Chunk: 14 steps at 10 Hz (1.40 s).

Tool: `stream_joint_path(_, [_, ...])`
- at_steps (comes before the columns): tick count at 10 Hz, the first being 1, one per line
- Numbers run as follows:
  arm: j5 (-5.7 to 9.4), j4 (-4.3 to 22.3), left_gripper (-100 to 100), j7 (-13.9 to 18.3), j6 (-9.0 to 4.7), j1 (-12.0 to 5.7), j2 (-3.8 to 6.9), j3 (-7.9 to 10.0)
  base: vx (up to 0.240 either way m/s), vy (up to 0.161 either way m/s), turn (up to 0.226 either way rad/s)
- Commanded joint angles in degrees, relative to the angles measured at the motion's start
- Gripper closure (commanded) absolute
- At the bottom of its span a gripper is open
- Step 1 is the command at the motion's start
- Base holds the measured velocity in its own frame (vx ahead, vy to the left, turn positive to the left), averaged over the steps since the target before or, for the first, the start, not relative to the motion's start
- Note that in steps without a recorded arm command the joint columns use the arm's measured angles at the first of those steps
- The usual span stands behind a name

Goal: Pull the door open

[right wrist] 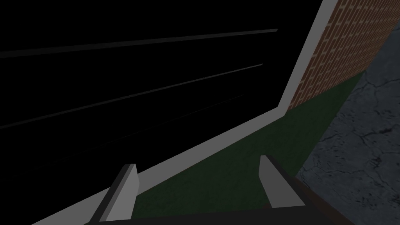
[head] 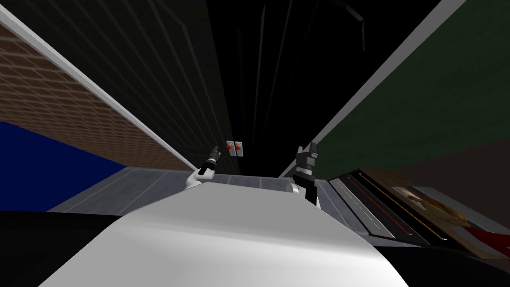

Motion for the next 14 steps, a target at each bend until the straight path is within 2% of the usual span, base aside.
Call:
stream_joint_path(1, [-0.32, -0.95, -100, -0.12, -0.16, -1.21, -1.42, -1.55, 0.223, -0.122, -0.197])
stream_joint_path(2, [-0.08, -0.37, -100, 0.24, -0.23, -0.71, -0.4, -0.96, 0.101, -0.061, -0.035])
stream_joint_path(3, [-0.08, -0.37, 100, 0.24, -0.23, -0.71, -0.4, -0.96, -0.013, 0.009, 0.036])
stream_joint_path(8, [-0.08, -0.37, 100, 0.24, -0.23, -0.71, -0.4, -0.96, -0.021, 0.013, 0.0])
stream_joint_path(9, [0.1, -0.18, -100, 0.34, -0.08, 0.22, 0.36, -0.09, -0.11, 0.038, 0.125])
stream_joint_path(12, [0.17, -0.55, -100, 0.58, -0.01, 1.03, 0.77, 0.02, -0.161, 0.02, 0.061])
stream_joint_path(14, [0.1, -1.37, -100, 0.86, -0.02, 1.42, 0.69, -0.67, -0.186, -0.065, -0.006])
